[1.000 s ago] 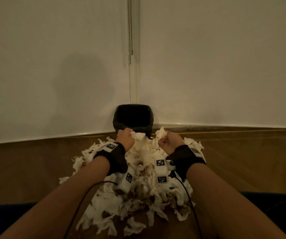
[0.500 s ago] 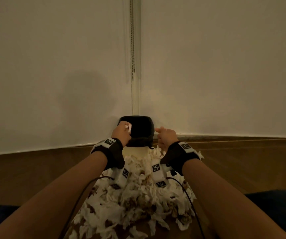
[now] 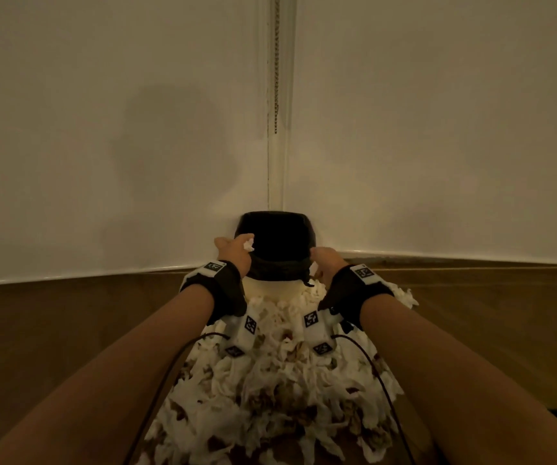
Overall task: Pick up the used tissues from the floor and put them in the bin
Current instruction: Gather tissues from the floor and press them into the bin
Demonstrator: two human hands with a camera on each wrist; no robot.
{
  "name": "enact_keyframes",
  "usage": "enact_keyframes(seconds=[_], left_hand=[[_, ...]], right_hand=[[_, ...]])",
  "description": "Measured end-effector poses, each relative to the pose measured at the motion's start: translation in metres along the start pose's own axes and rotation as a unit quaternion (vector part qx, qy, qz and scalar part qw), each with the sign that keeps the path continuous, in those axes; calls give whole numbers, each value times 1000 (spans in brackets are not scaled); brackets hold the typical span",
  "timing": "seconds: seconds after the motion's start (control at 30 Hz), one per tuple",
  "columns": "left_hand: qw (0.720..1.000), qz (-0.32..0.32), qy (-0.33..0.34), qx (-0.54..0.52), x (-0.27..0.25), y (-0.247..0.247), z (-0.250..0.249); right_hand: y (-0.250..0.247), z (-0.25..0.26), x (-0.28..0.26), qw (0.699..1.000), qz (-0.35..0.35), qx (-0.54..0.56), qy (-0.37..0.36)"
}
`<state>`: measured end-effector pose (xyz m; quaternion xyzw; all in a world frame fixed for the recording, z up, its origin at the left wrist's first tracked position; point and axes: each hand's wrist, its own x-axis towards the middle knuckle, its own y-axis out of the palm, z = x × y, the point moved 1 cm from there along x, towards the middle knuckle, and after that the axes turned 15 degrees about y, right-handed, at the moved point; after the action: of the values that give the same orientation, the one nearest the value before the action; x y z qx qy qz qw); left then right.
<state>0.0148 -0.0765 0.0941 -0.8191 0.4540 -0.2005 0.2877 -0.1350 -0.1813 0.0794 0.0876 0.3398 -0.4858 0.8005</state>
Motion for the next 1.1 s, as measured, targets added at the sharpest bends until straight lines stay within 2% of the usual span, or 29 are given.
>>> enact_keyframes(seconds=[0.13,0.2,0.3,0.4,0.47,0.6,0.7,0.9,1.1], left_hand=[[995,-43,31,-80,22,8,9],[993,-67,33,-91,33,13,12],[993,-63,36,-95,46,19,16],[988,-58,26,-138,52,25,21],[984,-69,26,-164,49,28,24],[987,-87,41,-131,35,30,30],[992,-48,48,-109,16,36,37],[994,90,45,32,-37,60,61],[978,150,5,142,-84,83,103]], right_hand=[[2,14,21,996,17,-84,-12],[4,24,29,993,-8,-109,-35],[10,32,39,994,-1,-89,-59],[10,30,47,988,-45,-120,-82],[6,24,50,990,-60,-96,-83],[-1,5,42,998,-16,18,-52],[-7,-18,38,997,-44,49,-39],[-16,-82,35,993,-88,-78,14],[-22,-154,23,978,-88,-184,47]])
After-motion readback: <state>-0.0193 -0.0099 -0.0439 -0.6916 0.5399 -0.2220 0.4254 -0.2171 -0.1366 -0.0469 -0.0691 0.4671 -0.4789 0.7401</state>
